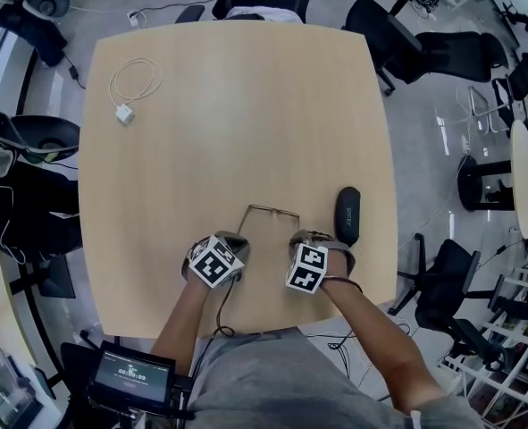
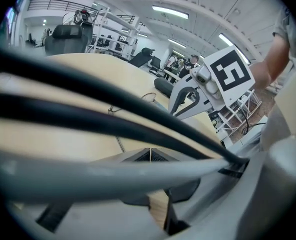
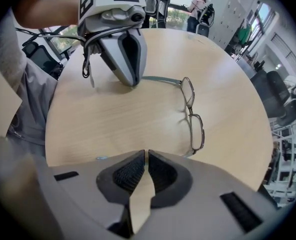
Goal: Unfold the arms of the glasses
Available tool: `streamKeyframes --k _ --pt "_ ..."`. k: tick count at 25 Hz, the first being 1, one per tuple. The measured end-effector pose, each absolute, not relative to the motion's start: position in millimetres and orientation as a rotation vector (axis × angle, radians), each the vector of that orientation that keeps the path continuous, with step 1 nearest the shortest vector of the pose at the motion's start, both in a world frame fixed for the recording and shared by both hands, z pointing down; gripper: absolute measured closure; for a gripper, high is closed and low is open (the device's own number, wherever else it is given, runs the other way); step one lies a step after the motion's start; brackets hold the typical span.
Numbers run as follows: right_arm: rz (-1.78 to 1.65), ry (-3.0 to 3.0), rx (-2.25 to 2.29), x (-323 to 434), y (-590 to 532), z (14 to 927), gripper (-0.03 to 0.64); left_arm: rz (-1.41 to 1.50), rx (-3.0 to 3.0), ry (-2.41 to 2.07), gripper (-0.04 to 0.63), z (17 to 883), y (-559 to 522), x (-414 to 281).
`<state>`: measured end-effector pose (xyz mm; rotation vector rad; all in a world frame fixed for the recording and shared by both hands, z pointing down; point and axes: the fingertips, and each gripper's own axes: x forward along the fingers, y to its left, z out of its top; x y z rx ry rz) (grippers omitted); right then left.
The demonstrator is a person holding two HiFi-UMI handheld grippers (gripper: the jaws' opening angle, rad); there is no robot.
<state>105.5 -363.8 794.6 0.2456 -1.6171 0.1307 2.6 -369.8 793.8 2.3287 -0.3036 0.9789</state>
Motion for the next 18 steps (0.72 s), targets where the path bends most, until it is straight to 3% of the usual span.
streamKeyframes --k 9,18 --pt "0.191 -1.803 0.491 109 -374 737 0.589 0.563 2.416 -0.473 0.587 711 -365 4" --pt "0.419 -2.507 0.878 89 -341 524 0.606 0.336 2.719 -0.768 0.588 539 -331 -22"
